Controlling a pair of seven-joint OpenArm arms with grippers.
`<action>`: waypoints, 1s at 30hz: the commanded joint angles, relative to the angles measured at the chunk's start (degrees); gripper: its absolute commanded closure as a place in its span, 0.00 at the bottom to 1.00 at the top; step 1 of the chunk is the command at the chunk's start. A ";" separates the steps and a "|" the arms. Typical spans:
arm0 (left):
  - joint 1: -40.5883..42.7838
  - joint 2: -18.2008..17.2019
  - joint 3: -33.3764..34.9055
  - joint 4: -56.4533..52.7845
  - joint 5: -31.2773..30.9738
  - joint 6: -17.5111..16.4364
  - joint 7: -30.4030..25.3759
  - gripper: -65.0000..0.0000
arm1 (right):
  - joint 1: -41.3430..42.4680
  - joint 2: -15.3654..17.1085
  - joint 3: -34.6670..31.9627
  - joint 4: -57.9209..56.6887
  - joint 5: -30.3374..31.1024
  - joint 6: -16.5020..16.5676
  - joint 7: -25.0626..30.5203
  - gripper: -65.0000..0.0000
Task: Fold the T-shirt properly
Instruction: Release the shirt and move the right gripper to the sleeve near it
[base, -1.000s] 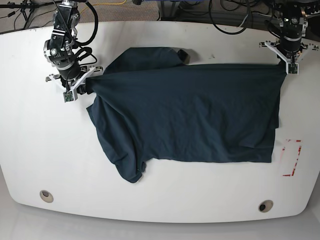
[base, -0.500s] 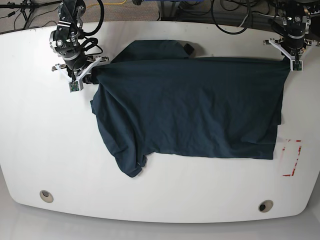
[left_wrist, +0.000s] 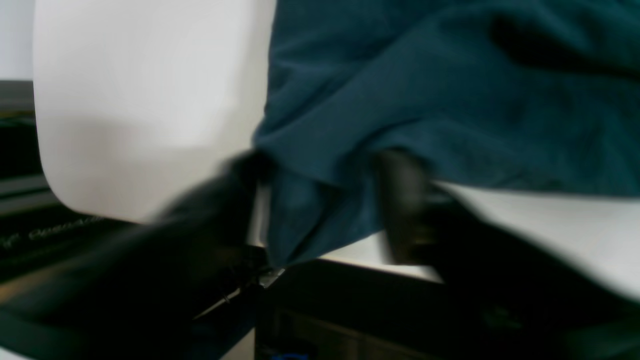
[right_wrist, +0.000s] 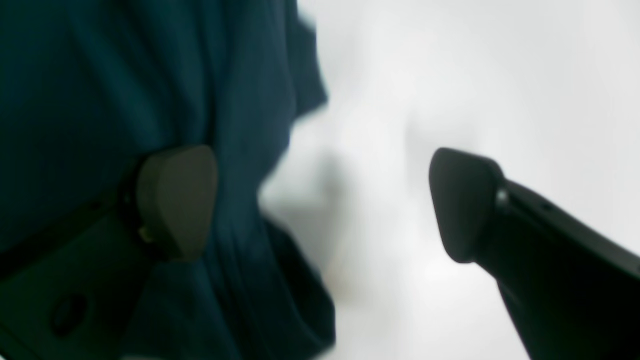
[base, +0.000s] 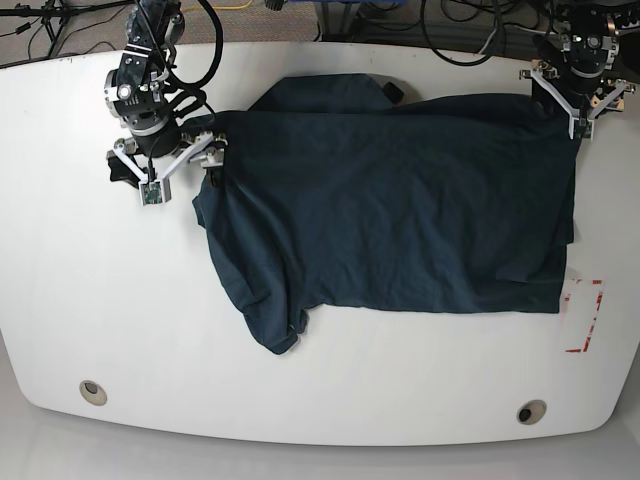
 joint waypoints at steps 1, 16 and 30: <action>0.21 0.55 -0.93 0.98 0.22 0.25 -0.88 0.14 | 2.45 -0.27 0.08 1.73 0.38 -0.30 0.61 0.00; -5.07 0.91 -7.35 2.56 -0.13 0.16 -0.88 0.09 | 22.41 -0.36 -4.67 -14.62 -0.15 -0.30 0.43 0.00; -13.68 0.91 -15.44 2.65 -0.13 0.07 0.97 0.09 | 30.50 0.61 -5.11 -30.97 -0.15 -0.30 3.51 0.00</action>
